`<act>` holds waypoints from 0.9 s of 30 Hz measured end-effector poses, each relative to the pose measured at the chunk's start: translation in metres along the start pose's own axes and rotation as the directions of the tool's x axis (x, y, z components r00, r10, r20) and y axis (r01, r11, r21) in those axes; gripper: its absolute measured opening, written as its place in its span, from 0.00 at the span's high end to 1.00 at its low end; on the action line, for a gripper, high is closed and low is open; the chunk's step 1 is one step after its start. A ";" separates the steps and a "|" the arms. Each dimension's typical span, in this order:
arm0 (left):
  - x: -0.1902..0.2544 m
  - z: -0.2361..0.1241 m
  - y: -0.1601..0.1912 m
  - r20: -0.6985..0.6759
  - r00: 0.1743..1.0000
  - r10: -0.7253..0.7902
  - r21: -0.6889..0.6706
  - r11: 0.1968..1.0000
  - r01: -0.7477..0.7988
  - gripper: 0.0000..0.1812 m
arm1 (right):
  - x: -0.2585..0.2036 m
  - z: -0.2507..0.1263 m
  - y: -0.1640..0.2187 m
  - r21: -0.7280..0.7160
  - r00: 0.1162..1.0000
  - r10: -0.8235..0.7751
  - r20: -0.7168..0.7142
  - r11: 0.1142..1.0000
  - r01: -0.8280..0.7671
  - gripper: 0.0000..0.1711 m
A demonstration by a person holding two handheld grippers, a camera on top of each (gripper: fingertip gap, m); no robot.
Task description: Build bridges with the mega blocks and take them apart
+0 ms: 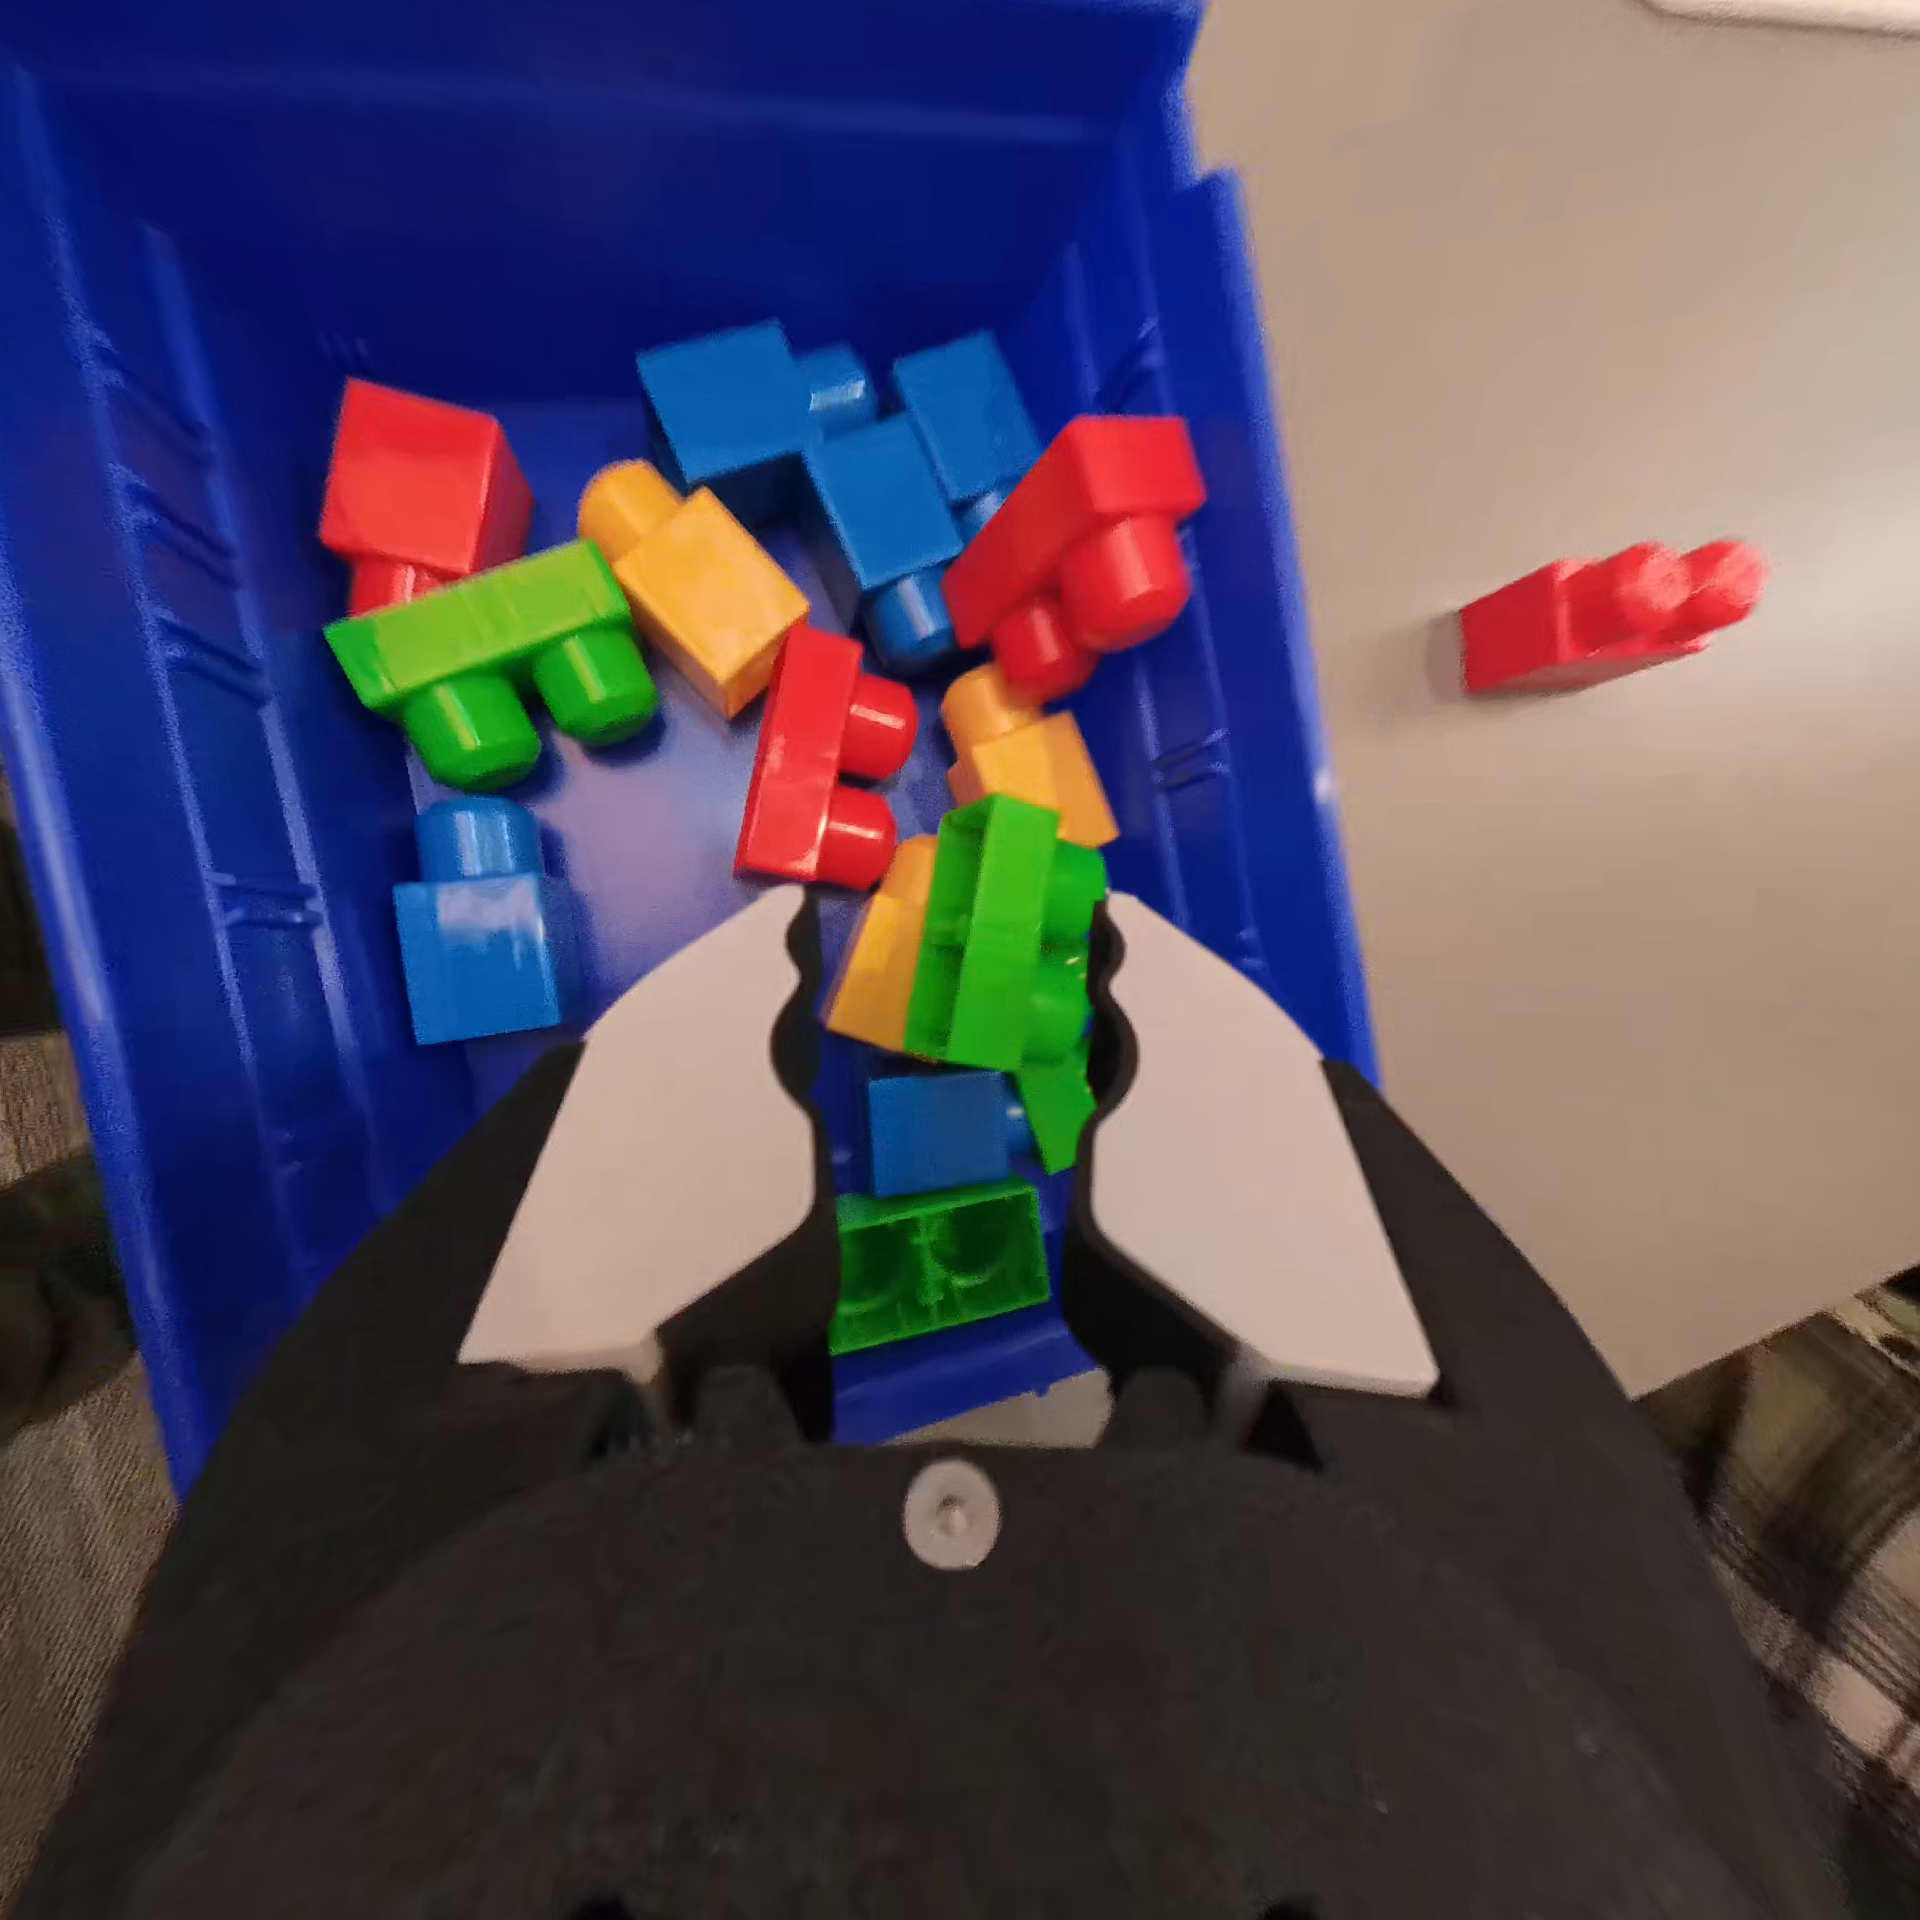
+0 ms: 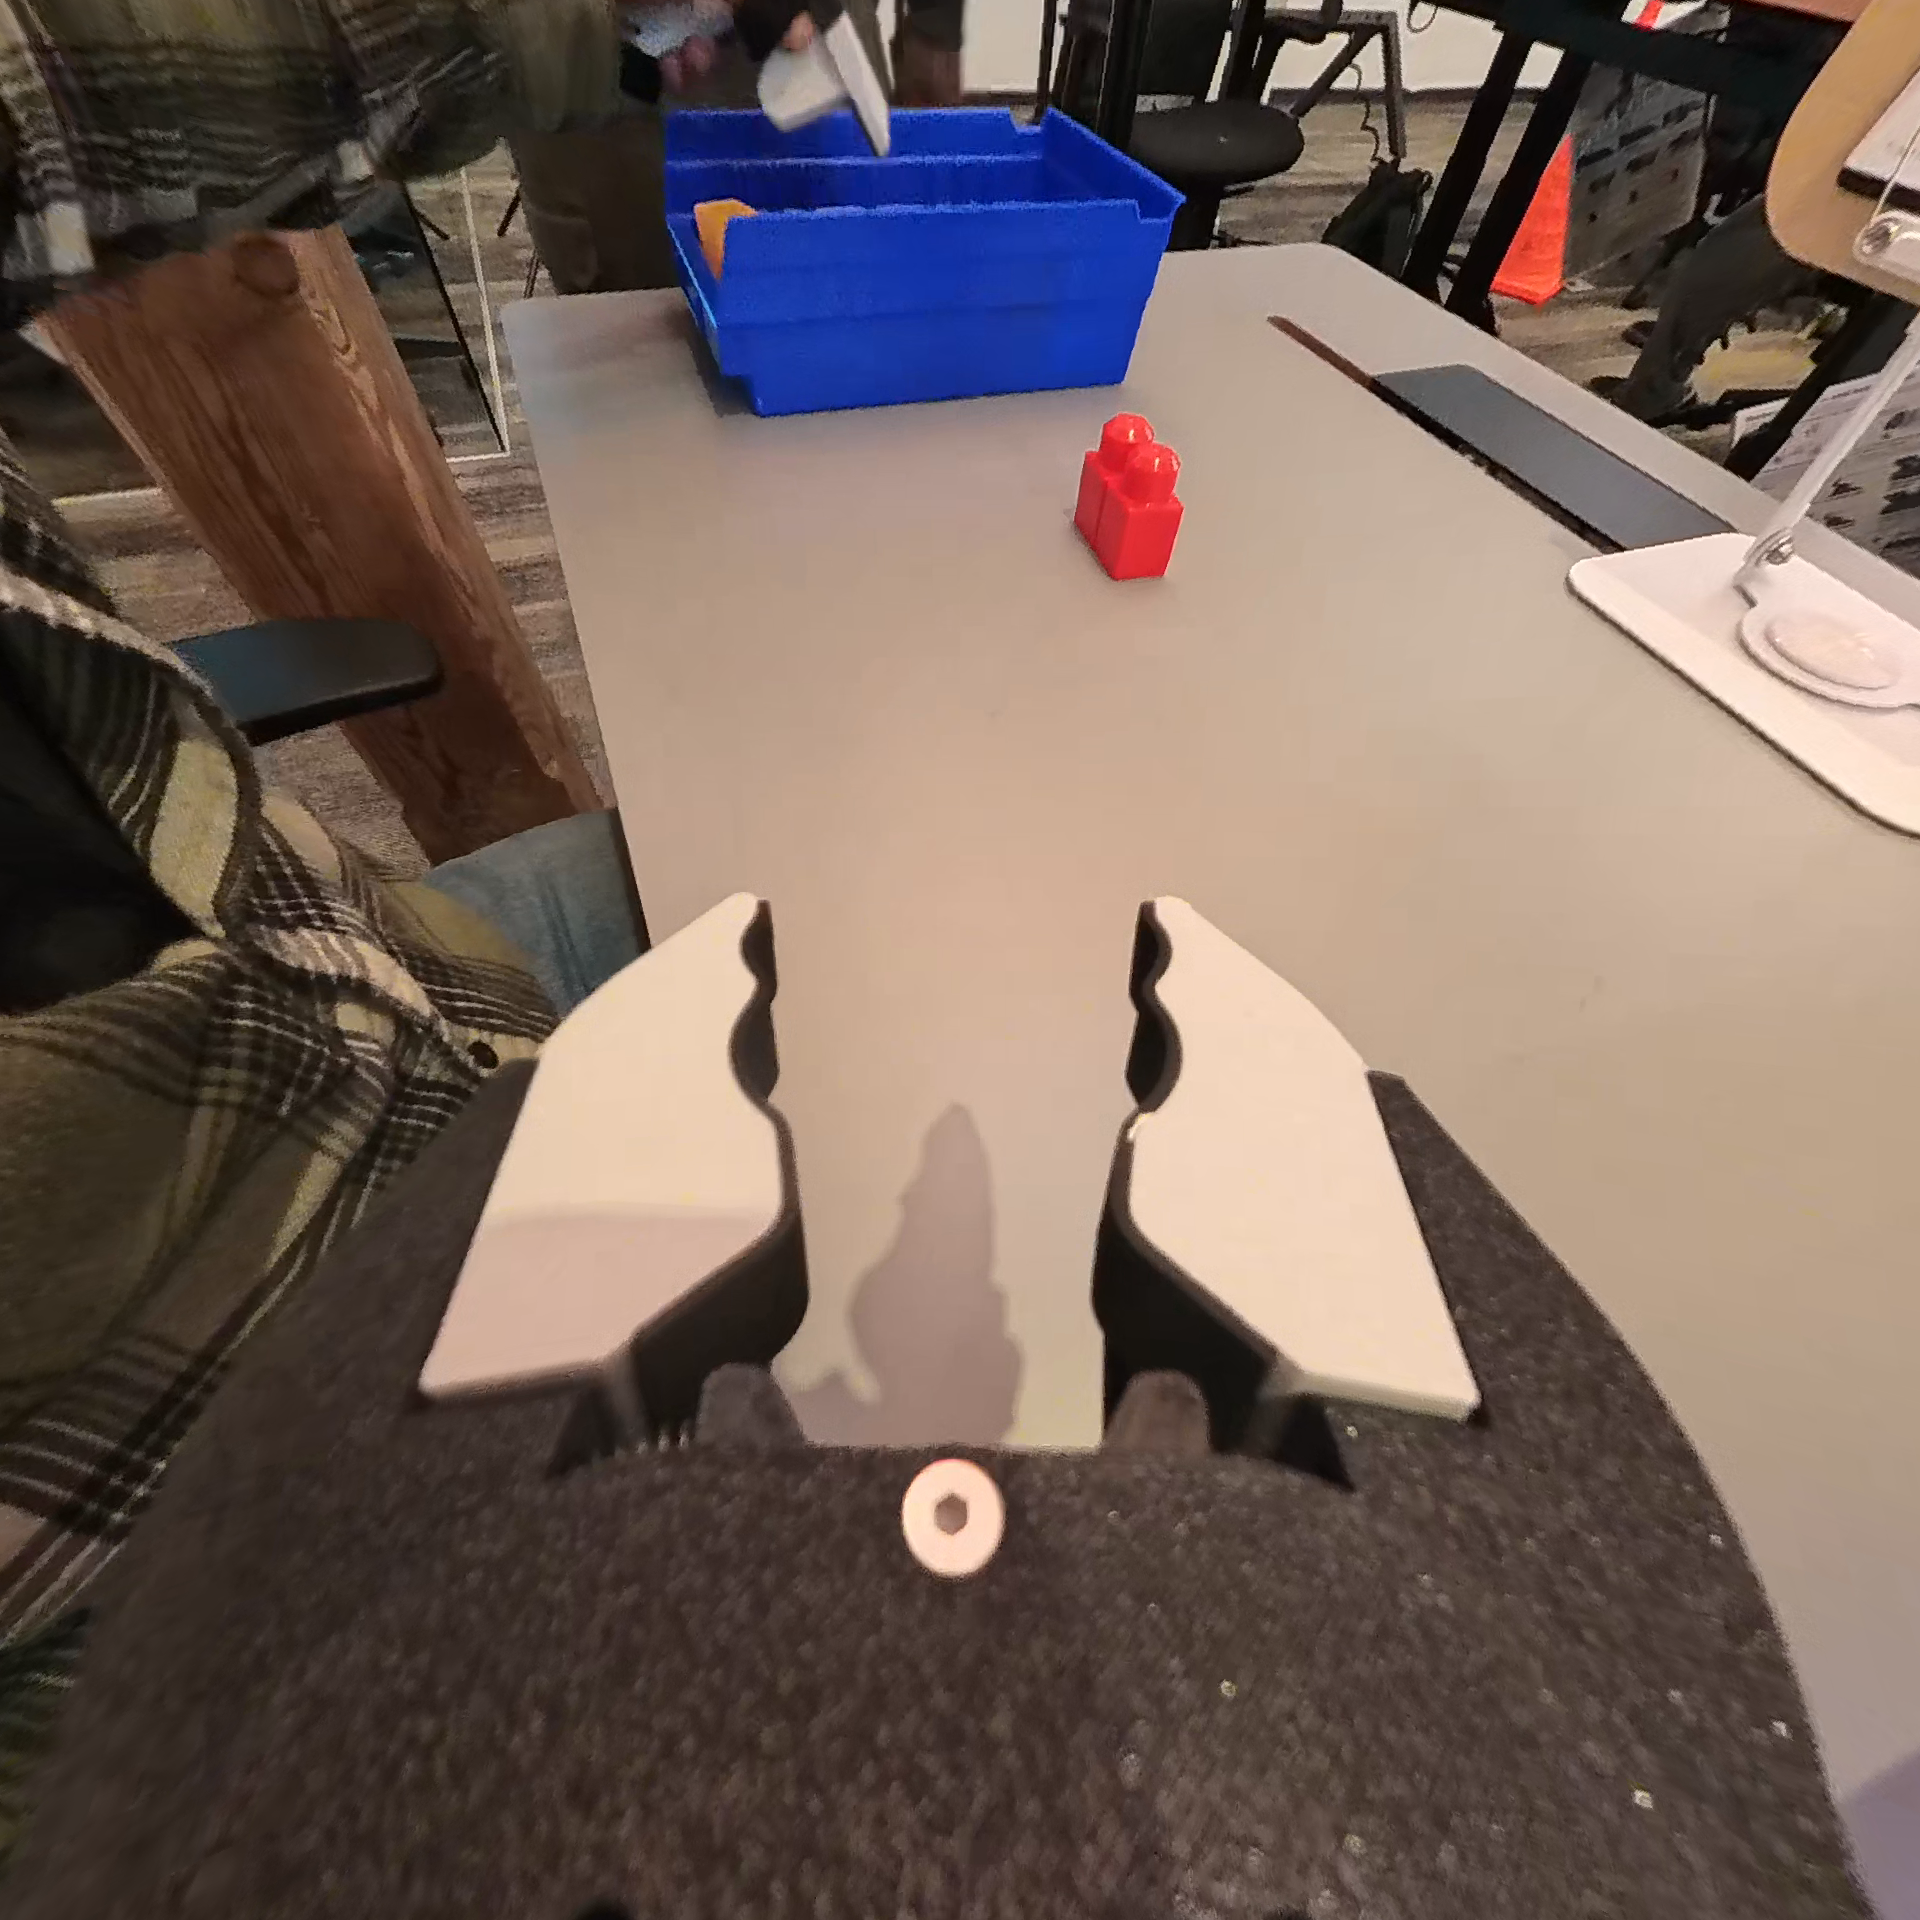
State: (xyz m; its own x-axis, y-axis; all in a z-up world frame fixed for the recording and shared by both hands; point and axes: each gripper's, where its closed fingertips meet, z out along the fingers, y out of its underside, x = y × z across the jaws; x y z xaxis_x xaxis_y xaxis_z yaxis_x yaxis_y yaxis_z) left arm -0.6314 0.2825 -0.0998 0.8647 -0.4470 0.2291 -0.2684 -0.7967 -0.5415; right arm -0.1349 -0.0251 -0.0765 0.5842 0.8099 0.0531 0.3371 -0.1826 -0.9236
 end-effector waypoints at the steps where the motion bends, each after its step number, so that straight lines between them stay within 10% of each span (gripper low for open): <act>1: 0.007 -0.008 -0.004 0.005 1.000 0.008 0.059 0.998 -0.008 0.73 | 0.001 0.000 0.000 0.010 1.000 0.000 0.002 1.000 0.000 0.62; 10: 0.070 -0.075 0.004 0.198 0.977 0.075 0.432 0.888 -0.156 0.76 | 0.000 0.010 0.002 0.036 0.999 -0.024 0.030 0.999 0.023 0.61; 27: 0.056 -0.056 0.036 0.278 0.911 0.304 0.267 0.887 -0.378 0.75 | -0.005 0.006 -0.004 0.068 0.999 -0.033 0.015 0.997 0.032 0.62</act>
State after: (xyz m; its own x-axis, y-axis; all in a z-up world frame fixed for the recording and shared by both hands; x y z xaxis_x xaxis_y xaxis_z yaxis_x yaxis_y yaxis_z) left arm -0.6162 0.2060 -0.0611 0.8241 -0.5367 -0.1809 -0.4510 -0.4288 -0.7828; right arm -0.1436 -0.0248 -0.0757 0.5617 0.8237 0.0777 0.3047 -0.1186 -0.9450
